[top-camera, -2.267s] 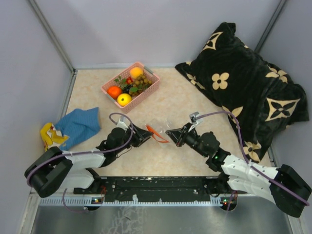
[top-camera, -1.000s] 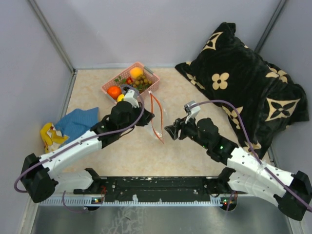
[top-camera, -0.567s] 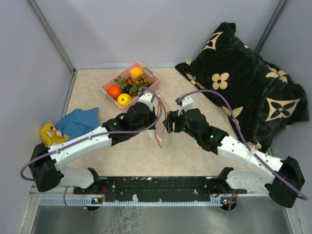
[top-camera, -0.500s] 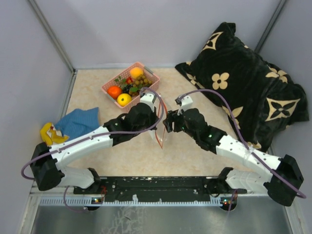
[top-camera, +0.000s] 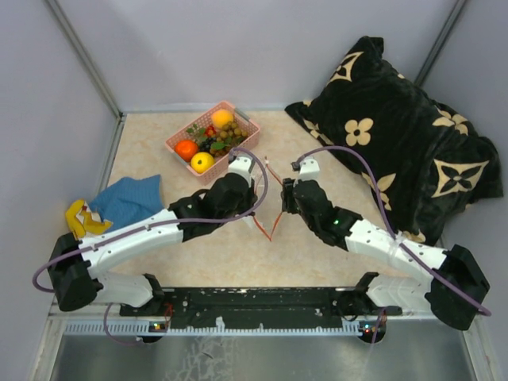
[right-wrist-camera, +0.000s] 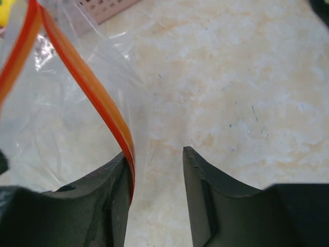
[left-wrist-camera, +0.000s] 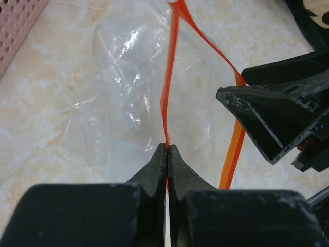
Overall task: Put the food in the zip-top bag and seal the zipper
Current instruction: Open the zipper of the food storage bag at the center of the board.
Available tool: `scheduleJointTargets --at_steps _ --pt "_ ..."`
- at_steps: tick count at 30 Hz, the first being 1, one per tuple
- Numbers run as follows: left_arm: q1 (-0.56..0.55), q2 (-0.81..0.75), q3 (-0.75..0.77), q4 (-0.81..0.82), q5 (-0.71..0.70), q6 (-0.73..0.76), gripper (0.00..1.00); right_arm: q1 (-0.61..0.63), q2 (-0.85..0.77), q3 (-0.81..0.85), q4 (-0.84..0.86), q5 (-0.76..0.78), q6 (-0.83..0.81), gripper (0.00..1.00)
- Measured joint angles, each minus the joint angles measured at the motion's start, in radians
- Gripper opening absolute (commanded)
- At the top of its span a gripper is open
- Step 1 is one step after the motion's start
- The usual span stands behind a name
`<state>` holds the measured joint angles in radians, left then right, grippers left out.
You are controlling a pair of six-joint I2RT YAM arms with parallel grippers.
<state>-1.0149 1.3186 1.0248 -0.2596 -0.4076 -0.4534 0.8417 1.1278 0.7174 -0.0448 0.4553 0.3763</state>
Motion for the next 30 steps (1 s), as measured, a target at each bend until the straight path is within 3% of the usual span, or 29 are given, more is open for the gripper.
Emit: scheduleJointTargets --at_steps 2,6,12,19,27,30 --pt "0.000 -0.023 -0.015 -0.005 0.000 -0.003 0.00 0.000 -0.005 -0.031 -0.003 0.019 0.001 0.29" --pt "0.000 -0.061 -0.039 -0.011 0.009 -0.011 0.00 0.000 -0.009 -0.063 -0.015 0.045 0.000 0.29" --pt "0.000 -0.104 -0.084 0.009 0.041 -0.021 0.00 0.000 -0.046 -0.095 0.011 -0.006 -0.018 0.42" --pt "0.000 -0.104 -0.122 0.078 0.083 -0.042 0.00 0.000 -0.059 -0.104 0.065 -0.115 -0.008 0.47" --pt "0.000 -0.125 -0.167 0.161 0.130 -0.076 0.00 0.000 -0.054 -0.128 0.093 -0.140 0.002 0.47" --pt "0.000 -0.138 -0.167 0.180 0.140 -0.081 0.00 0.000 -0.039 -0.128 0.090 -0.124 0.001 0.39"
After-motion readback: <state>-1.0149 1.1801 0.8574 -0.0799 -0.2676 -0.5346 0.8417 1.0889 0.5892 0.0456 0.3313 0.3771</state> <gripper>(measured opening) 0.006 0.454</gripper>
